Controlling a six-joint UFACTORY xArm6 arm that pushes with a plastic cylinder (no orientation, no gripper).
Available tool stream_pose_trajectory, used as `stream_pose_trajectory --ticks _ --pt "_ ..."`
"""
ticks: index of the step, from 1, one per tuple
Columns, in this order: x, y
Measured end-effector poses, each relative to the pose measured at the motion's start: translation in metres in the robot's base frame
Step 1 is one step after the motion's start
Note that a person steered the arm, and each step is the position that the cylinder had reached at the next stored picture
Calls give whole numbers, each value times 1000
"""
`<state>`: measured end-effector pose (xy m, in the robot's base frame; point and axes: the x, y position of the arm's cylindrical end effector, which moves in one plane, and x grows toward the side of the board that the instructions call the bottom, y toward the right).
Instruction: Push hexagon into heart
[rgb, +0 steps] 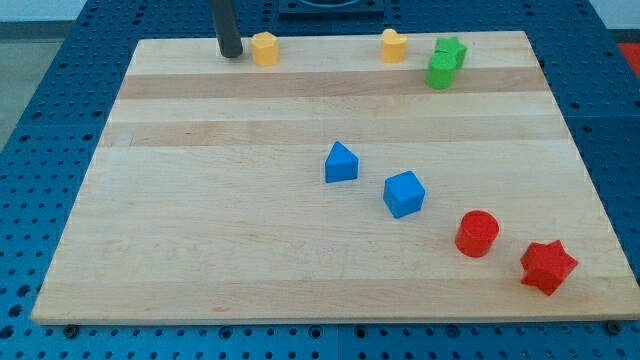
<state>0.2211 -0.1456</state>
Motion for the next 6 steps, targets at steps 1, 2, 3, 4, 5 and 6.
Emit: stream_pose_trajectory --ticks 1,2,3,4,5,6 --pt "0 37" --pt "0 70" --pt "0 102" --pt "-1 142" --pt "-2 177" --pt "-2 208"
